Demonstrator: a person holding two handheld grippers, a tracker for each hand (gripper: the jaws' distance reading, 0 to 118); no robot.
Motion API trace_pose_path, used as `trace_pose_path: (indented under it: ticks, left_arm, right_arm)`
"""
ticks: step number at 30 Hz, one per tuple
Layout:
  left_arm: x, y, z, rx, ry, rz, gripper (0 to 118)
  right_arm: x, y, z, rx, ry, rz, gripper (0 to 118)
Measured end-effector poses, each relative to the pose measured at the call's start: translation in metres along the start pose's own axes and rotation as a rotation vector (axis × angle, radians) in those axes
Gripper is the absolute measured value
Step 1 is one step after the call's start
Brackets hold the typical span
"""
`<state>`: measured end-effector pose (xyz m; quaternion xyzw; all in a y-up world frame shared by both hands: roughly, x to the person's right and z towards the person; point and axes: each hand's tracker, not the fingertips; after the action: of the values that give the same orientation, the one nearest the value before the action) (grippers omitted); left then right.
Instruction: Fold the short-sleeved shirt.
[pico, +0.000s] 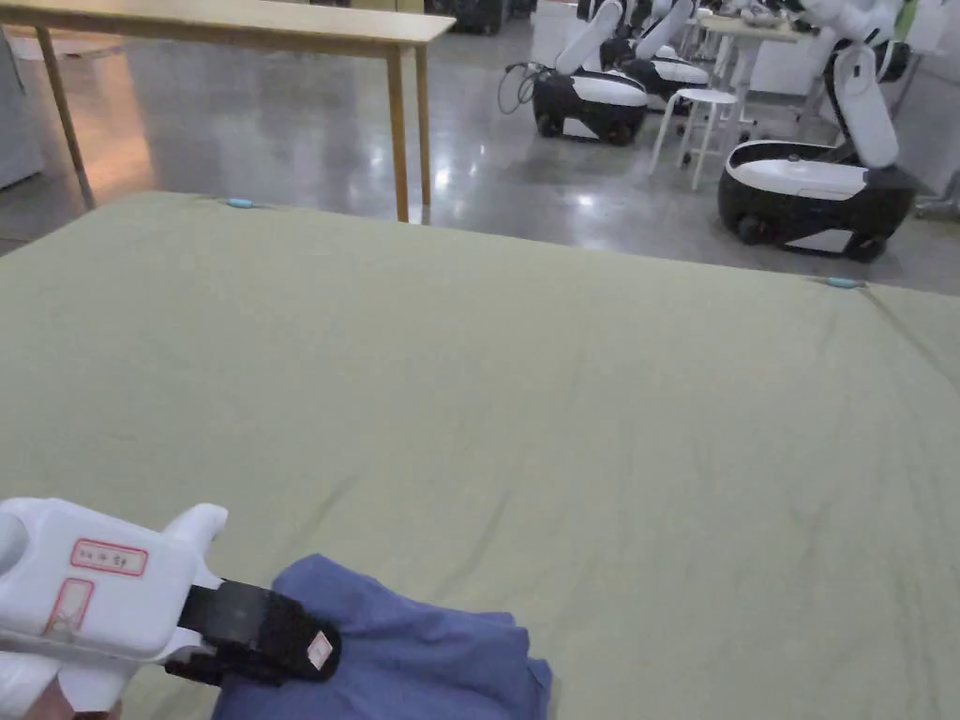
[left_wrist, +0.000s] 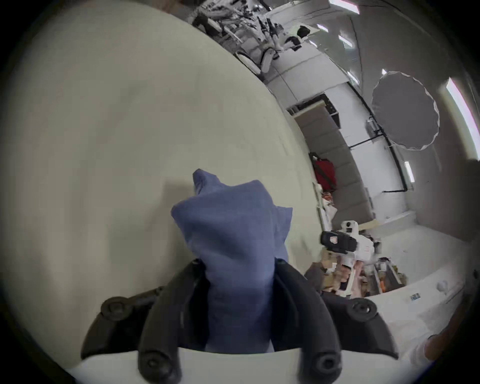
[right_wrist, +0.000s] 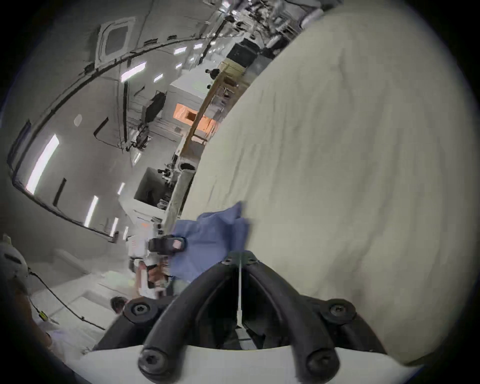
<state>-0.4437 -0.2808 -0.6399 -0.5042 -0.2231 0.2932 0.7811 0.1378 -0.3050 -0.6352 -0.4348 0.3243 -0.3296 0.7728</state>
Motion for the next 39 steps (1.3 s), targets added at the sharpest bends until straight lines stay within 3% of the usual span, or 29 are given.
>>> trace_pose_path:
  ticks: [4,7,8,19,20,21,22,25,29,31,32,33,35,39]
  left_arm:
    - [-0.052,0.02,0.082,0.046,0.136,0.018,31]
    - [-0.08,0.037,0.118,0.056,0.159,0.017,31]
    - [-0.089,0.043,0.126,0.062,0.179,0.017,31]
    - [-0.127,0.069,0.133,0.018,0.221,0.063,33]
    - [-0.125,0.069,0.132,0.025,0.233,0.055,46]
    - [-0.124,0.068,0.13,0.042,0.259,0.051,90]
    - [-0.124,0.066,0.13,0.035,0.28,0.05,117]
    - [-0.118,0.057,0.137,0.062,0.258,0.037,116]
    - [-0.103,0.048,0.146,0.11,0.336,0.009,116]
    - [-0.092,0.053,0.156,0.211,0.387,-0.011,109]
    - [-0.083,0.052,0.157,0.256,0.389,-0.021,100]
    - [-0.071,0.051,0.157,0.303,0.381,-0.026,73]
    - [-0.039,0.045,0.145,0.345,0.294,-0.079,10]
    - [0.033,0.028,0.094,0.454,0.234,-0.169,5]
  right_arm:
    - [0.0,0.0,0.012,0.025,-0.01,-0.004,3]
    - [0.001,0.0,0.013,0.04,-0.032,-0.016,3]
    - [0.024,0.007,0.023,0.044,-0.044,-0.021,3]
    - [0.024,0.013,0.025,0.062,-0.066,-0.043,3]
    - [0.023,0.014,0.026,0.063,-0.065,-0.041,3]
    - [0.022,0.015,0.026,0.065,-0.063,-0.037,3]
    - [0.022,0.016,0.026,0.066,-0.061,-0.034,3]
    - [0.022,0.018,0.029,0.069,-0.051,-0.024,3]
    - [0.019,0.022,0.033,0.078,-0.074,0.007,3]
    - [0.011,0.026,0.036,0.094,-0.12,0.066,3]
    - [0.006,0.028,0.037,0.104,-0.132,0.09,3]
    - [-0.001,0.031,0.039,0.118,-0.146,0.118,3]
    - [-0.019,0.037,0.041,0.168,-0.229,0.209,3]
    - [-0.063,0.041,0.042,0.313,-0.393,0.413,3]
